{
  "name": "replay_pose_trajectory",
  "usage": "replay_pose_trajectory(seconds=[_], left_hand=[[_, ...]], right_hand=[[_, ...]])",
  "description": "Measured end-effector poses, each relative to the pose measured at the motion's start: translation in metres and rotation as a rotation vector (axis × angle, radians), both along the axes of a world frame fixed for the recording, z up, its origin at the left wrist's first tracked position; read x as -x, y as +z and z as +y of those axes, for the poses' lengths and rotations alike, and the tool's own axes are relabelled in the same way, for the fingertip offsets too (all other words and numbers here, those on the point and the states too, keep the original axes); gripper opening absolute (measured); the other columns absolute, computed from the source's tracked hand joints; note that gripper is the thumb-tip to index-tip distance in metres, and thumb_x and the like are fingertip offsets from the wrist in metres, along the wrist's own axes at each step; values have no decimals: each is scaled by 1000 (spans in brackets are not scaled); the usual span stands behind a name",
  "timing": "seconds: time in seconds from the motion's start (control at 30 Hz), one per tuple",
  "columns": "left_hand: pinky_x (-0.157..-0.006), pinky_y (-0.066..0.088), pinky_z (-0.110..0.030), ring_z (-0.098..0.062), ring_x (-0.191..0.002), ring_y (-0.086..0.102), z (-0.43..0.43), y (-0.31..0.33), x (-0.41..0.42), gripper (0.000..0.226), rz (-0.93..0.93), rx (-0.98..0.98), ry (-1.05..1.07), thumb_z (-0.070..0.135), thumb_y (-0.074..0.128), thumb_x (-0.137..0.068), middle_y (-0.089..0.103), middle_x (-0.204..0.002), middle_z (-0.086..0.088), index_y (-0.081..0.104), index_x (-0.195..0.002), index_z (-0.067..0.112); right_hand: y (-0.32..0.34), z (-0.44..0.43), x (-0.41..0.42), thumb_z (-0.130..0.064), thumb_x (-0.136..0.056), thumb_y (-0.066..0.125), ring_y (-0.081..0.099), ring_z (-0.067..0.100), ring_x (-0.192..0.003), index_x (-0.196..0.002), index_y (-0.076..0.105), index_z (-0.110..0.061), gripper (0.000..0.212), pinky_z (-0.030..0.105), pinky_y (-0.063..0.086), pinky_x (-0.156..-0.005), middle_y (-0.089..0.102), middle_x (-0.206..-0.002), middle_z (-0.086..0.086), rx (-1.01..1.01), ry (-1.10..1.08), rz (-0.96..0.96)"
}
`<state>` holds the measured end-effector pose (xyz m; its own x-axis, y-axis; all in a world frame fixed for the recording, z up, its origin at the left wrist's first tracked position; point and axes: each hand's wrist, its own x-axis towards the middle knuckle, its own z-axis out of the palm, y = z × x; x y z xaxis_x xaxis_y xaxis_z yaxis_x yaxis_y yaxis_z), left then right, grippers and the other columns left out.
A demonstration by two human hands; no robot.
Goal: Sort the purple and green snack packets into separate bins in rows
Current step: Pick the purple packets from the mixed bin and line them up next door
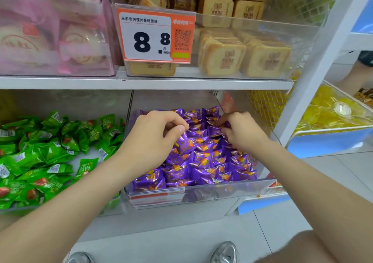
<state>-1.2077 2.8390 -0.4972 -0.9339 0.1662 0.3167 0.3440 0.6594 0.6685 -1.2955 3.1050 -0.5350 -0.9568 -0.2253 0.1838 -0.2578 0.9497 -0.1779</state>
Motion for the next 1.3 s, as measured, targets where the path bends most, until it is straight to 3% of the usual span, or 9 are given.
replay_pose_trajectory(seconds=[0.27, 0.47, 0.6, 0.7, 0.83, 1.0, 1.1, 1.17, 1.3], left_hand=[[-72, 46, -6, 1, -79, 68, -1, -3, -2, 13, -34, -10, 9, 25, 69, -99, 73, -78, 19, 78, -93, 33], [-74, 53, -11, 1, -78, 70, -1, -5, -3, 12, -90, -57, 17, 23, 71, -98, 75, -81, 14, 78, -93, 32], [-77, 59, -20, -1, -79, 72, 0, -6, -2, 11, -132, -112, 21, 25, 71, -98, 77, -82, 13, 79, -93, 31], [-78, 63, -30, -4, -76, 73, 1, -5, -1, 11, -149, -152, 10, 24, 71, -98, 77, -81, 12, 79, -93, 31], [-75, 61, -26, -7, -71, 74, 7, -1, -5, 11, -136, -191, 2, 24, 71, -99, 77, -80, 10, 78, -93, 31], [-77, 62, -27, -4, -79, 75, 14, 1, -10, 12, -70, -246, -34, 19, 70, -99, 78, -85, 11, 78, -103, 28], [-77, 62, -34, -7, -81, 76, 15, 0, -11, 16, -43, -271, -39, 18, 66, -100, 77, -90, 11, 75, -107, 30], [-79, 55, -23, -4, -81, 73, 15, -1, -12, 18, -16, -186, -28, 18, 65, -99, 76, -86, 14, 76, -100, 32], [-69, 43, -6, -1, -79, 69, 16, -1, -16, 21, -28, -91, -16, 14, 65, -96, 73, -77, 15, 77, -90, 31]], right_hand=[[5, -6, -6, -19, -98, 69, 70, 27, -95, -122, 76, -17, 25, 37, 57, -91, 73, -99, 3, 21, -10, -24], [9, -4, -9, -11, -92, 67, 53, 17, -73, -131, 72, -19, 41, 27, 48, -79, 71, -111, 8, -34, 20, -35], [10, -2, -8, -7, -87, 65, 64, 31, -89, -127, 69, -17, 41, 32, 52, -79, 64, -106, 11, -14, 0, 35], [25, -13, -20, -13, -95, 61, 66, 23, -84, -116, 75, -17, 25, 31, 54, -82, 67, -89, -4, 188, 61, 110], [50, -35, -57, -28, -100, 71, 73, 23, -84, -110, 80, -22, 15, 33, 58, -79, 79, -92, 0, 624, 324, -302], [58, -29, -61, -21, -93, 80, 73, 15, -76, -101, 82, -13, 11, 31, 60, -72, 80, -86, 4, 692, 345, -352], [55, -8, -45, -24, -92, 80, 75, 9, -75, -97, 82, -20, 7, 31, 60, -79, 80, -81, -4, 529, 166, -47], [51, 5, -33, -29, -93, 78, 74, 14, -85, -101, 82, -23, 11, 33, 57, -90, 80, -92, -5, 271, 40, 132], [34, 12, -21, -22, -96, 72, 68, 27, -106, -113, 79, -21, 18, 36, 55, -94, 77, -107, 3, 11, 29, 47]])
